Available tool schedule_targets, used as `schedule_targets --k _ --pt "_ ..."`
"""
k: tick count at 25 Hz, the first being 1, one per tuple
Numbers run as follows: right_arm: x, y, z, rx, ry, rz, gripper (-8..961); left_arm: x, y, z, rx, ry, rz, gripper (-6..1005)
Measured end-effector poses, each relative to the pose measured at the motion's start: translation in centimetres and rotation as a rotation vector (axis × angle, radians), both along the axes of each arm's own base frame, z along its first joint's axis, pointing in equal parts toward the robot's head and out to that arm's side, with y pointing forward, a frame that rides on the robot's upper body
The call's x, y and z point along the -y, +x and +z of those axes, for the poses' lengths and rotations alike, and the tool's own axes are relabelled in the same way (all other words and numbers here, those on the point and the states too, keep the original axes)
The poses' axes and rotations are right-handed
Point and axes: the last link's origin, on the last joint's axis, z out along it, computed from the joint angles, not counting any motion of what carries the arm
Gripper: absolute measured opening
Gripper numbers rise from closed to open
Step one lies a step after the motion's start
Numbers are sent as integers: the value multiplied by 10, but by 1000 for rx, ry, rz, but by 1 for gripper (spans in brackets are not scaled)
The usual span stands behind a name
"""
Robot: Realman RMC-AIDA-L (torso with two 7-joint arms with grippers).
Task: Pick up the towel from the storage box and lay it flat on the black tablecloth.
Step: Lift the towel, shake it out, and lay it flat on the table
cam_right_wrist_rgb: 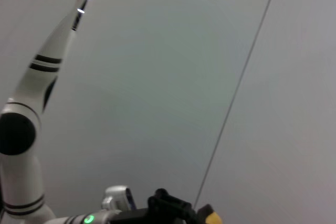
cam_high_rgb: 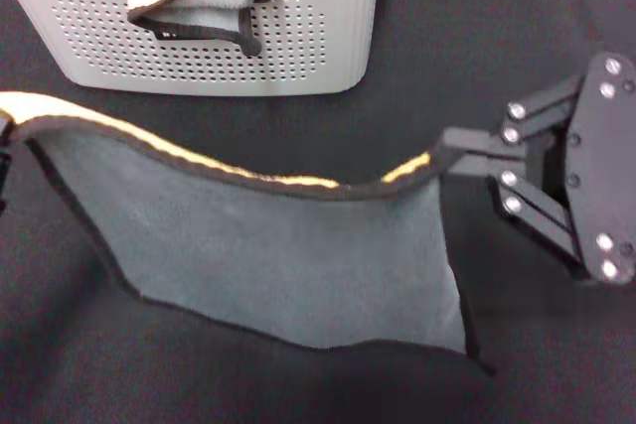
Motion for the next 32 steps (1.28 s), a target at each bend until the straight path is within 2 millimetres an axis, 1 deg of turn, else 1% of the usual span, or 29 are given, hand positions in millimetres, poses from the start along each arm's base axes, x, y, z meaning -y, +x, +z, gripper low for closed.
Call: schedule_targets --k 3,5,10,15,19,25,27,30,32 --pt "8 7 5 -4 -10 5 17 0 4 -2 -15 -19 -29 31" --pt "14 15 13 -11 -11 13 17 0 5 -3 -17 -28 -38 31" --pt "28 36 35 -57 -12 13 17 11 5 -1 -14 -8 -30 31" --pt "33 46 40 -90 -28 -7 17 18 14 -5 -9 -13 -71 31" --pt "29 48 37 -104 -43 -24 17 17 17 -8 -11 -18 -84 32" --pt "21 44 38 -107 -39 -34 17 16 17 -10 -23 -14 -84 31" --pt "17 40 41 -104 -21 -36 17 11 17 -14 -37 -18 -88 31" --pt "6 32 48 -79 0 -42 17 -4 17 -23 -72 -58 -109 32" --pt "-5 26 55 -40 -13 -57 17 -16 16 -29 -112 -81 -118 33"
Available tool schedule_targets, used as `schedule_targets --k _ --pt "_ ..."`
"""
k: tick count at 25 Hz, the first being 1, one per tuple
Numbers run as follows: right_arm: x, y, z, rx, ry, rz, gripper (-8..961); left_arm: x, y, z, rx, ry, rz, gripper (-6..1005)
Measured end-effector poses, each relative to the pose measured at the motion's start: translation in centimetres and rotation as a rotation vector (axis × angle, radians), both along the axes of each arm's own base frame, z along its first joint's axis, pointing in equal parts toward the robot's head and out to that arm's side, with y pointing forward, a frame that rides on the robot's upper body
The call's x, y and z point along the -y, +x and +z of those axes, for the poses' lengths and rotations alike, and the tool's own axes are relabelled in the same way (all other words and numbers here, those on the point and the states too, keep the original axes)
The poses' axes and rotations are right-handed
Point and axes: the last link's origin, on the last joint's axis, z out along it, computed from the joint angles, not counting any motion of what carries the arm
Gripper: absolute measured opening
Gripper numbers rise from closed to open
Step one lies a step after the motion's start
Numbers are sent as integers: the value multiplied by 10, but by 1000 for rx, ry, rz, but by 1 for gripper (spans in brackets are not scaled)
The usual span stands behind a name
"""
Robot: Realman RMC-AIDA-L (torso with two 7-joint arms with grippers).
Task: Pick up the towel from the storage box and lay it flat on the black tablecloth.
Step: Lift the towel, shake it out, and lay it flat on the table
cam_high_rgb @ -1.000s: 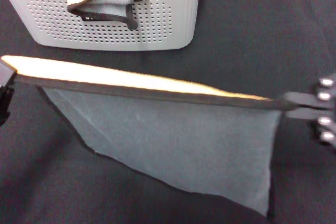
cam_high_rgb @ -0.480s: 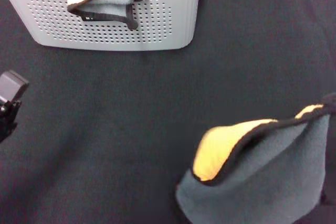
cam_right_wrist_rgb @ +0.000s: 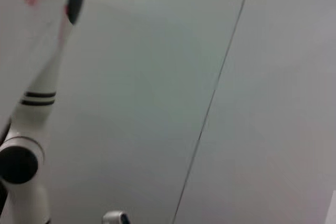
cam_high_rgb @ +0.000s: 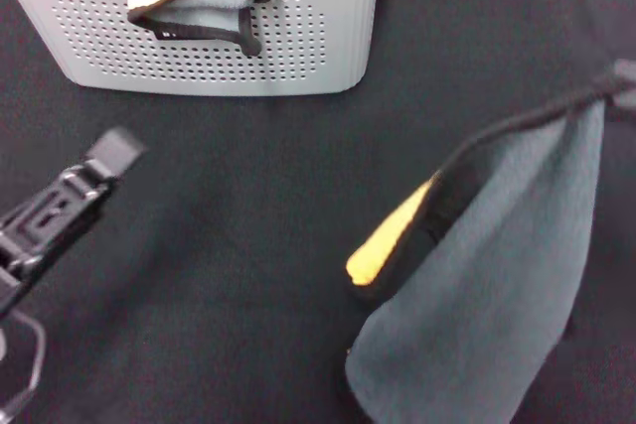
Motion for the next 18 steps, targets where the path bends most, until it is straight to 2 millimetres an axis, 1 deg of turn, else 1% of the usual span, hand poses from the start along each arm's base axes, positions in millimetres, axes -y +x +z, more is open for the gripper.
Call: schedule_targets --k 5,9,14,18 --pt "-34 -23 16 95 -38 -39 17 -34 -6 -11 -148 -23 33 35" --pt "-58 -45 31 141 -38 -57 17 -56 -17 -18 -259 25 138 37" --pt "-75 -73 44 165 -41 -39 16 -72 -32 -28 -361 115 307 48" --pt "-84 -85 47 172 -12 -45 16 -77 -43 -33 -425 200 418 57"
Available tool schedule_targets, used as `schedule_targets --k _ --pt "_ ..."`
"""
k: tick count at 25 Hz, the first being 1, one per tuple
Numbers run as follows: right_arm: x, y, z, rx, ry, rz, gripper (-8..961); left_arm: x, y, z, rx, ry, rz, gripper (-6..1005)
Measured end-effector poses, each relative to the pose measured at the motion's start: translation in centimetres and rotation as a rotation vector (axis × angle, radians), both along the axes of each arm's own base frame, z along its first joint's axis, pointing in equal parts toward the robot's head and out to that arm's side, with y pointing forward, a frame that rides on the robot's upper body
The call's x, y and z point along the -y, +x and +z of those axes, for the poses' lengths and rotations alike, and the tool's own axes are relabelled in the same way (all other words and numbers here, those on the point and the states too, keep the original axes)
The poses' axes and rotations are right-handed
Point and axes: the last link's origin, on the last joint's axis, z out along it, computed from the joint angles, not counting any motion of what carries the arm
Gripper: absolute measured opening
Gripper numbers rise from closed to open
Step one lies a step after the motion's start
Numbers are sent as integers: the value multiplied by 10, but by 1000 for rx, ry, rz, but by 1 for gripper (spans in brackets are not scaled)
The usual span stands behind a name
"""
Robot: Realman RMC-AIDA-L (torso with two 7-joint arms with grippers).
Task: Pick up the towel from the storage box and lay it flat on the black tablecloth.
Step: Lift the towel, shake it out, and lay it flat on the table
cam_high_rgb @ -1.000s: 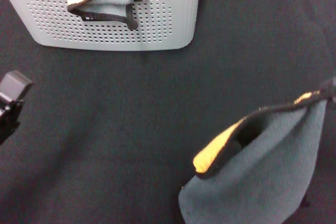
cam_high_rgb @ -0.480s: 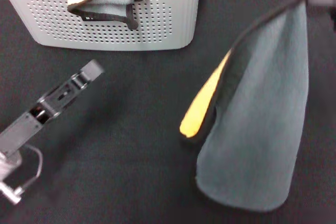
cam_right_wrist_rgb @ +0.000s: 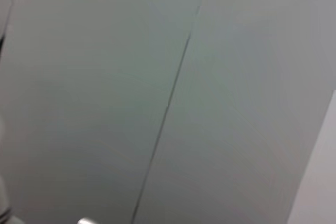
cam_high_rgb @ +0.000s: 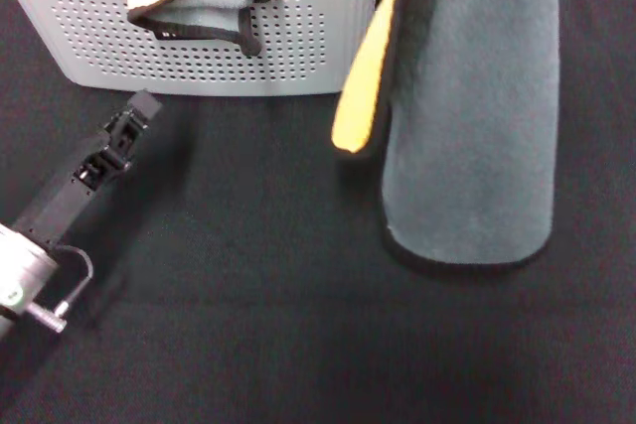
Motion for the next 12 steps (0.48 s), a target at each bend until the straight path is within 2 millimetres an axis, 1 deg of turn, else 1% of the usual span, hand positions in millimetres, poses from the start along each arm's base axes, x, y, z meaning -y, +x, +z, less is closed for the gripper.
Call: schedule_targets --k 3,5,7,10,12 --pt "-7 -9 1 4 23 -2 16 -3 -13 -2 -56 39 90 63" --pt "-11 -14 1 4 37 -9 16 -2 -16 -4 -104 55 103 66" --pt "-16 -18 -1 13 52 -18 16 -1 -14 -7 -175 76 74 68" --pt "-22 -24 -5 28 68 -22 16 0 -5 -12 -265 107 -5 114" --pt "-25 -28 -6 35 71 -20 16 1 1 -14 -300 125 -52 170"
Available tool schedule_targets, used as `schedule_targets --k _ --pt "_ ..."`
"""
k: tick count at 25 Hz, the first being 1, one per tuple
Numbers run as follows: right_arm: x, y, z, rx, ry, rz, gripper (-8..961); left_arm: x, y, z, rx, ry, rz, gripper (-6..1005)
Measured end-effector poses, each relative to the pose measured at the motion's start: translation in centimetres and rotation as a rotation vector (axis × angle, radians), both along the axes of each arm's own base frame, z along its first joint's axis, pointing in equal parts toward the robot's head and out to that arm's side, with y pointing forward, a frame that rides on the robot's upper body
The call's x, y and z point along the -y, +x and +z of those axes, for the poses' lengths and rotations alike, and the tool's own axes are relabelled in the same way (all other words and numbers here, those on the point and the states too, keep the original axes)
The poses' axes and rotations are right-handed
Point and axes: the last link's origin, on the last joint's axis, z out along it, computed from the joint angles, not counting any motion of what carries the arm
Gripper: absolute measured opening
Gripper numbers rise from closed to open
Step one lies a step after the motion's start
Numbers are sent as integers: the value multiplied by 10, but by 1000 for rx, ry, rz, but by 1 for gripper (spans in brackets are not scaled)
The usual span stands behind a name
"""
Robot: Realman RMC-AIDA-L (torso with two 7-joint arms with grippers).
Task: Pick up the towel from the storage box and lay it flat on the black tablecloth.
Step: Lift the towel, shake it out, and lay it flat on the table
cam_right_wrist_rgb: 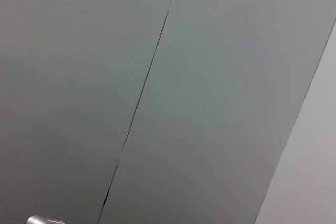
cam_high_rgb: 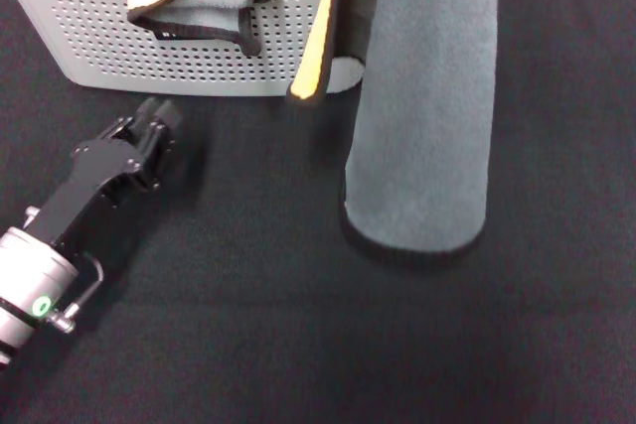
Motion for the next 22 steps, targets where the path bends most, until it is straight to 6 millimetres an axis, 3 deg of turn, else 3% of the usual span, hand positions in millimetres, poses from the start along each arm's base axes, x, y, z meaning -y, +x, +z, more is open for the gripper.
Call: schedule_targets --k 8,12,22 --pt "-12 -6 -4 -8 26 -26 16 17 32 2 -193 144 -327 359" --pt "-18 -10 -9 -18 38 -48 16 15 44 -4 -279 171 -433 360" --pt "-21 -27 -30 -32 30 -31 16 -1 56 -8 -368 223 -496 361"
